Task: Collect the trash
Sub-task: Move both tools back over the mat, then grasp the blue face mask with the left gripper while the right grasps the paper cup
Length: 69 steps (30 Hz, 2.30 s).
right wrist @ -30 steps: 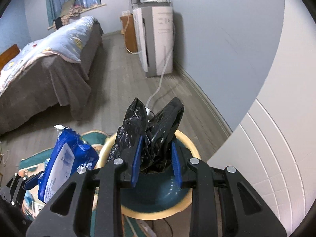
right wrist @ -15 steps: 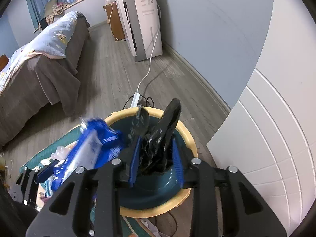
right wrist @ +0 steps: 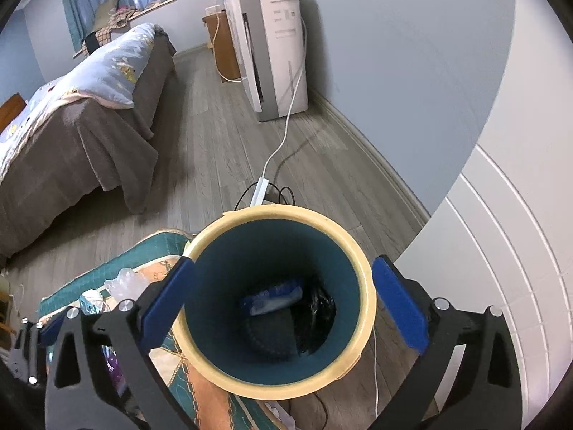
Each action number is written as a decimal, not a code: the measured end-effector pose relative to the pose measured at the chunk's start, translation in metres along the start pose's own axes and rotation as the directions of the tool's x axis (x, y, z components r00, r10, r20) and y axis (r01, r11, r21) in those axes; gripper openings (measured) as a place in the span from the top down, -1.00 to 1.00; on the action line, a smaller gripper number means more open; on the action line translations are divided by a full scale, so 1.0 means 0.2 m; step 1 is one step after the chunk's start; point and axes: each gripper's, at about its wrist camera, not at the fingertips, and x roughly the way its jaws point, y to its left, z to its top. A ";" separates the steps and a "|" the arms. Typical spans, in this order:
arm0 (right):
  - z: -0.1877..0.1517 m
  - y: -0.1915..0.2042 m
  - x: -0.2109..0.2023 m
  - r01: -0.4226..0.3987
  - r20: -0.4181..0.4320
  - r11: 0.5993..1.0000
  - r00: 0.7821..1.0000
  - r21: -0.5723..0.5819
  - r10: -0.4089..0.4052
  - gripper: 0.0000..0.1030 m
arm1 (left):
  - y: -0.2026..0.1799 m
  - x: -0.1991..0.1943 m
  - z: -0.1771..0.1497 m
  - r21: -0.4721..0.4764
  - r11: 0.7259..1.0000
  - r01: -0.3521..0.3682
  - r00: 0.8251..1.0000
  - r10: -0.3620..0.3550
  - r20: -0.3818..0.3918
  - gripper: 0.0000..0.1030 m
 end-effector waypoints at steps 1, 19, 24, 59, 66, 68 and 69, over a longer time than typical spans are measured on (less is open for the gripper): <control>0.00 0.02 0.00 0.002 0.001 1.000 1.000 -0.010 -0.002 -0.89 | 0.03 -0.02 -0.01 -0.008 1.000 -0.004 1.000 0.004 0.002 -0.87; -0.11 0.44 -0.23 -0.082 0.042 0.981 0.995 -0.174 0.090 -0.89 | 0.81 -0.59 -0.47 -0.251 0.912 -0.325 0.945 0.320 -0.062 -0.90; -0.21 0.61 -0.29 -0.115 0.024 0.969 0.992 -0.218 0.123 -0.89 | 0.94 -0.65 -0.61 -0.297 0.906 -0.303 0.953 0.288 -0.095 -0.90; -0.95 1.23 -0.08 -0.268 -0.274 0.911 0.944 -0.313 0.183 -0.89 | 1.31 -0.45 -1.16 -0.313 0.857 -0.409 0.894 0.308 -0.324 -0.85; -0.94 1.25 -0.03 -0.306 -0.325 0.914 0.921 -0.264 0.214 -0.54 | 1.30 -0.34 -1.19 -0.330 0.874 -0.357 0.910 0.245 -0.335 -0.80; -0.95 1.25 -0.02 -0.315 -0.342 0.915 0.914 -0.253 0.220 -0.29 | 1.31 -0.29 -1.20 -0.335 0.878 -0.343 0.910 0.222 -0.350 -0.75; -0.95 1.25 -0.02 -0.318 -0.348 0.914 0.911 -0.251 0.221 -0.23 | 1.31 -0.27 -1.21 -0.336 0.879 -0.339 0.910 0.215 -0.355 -0.71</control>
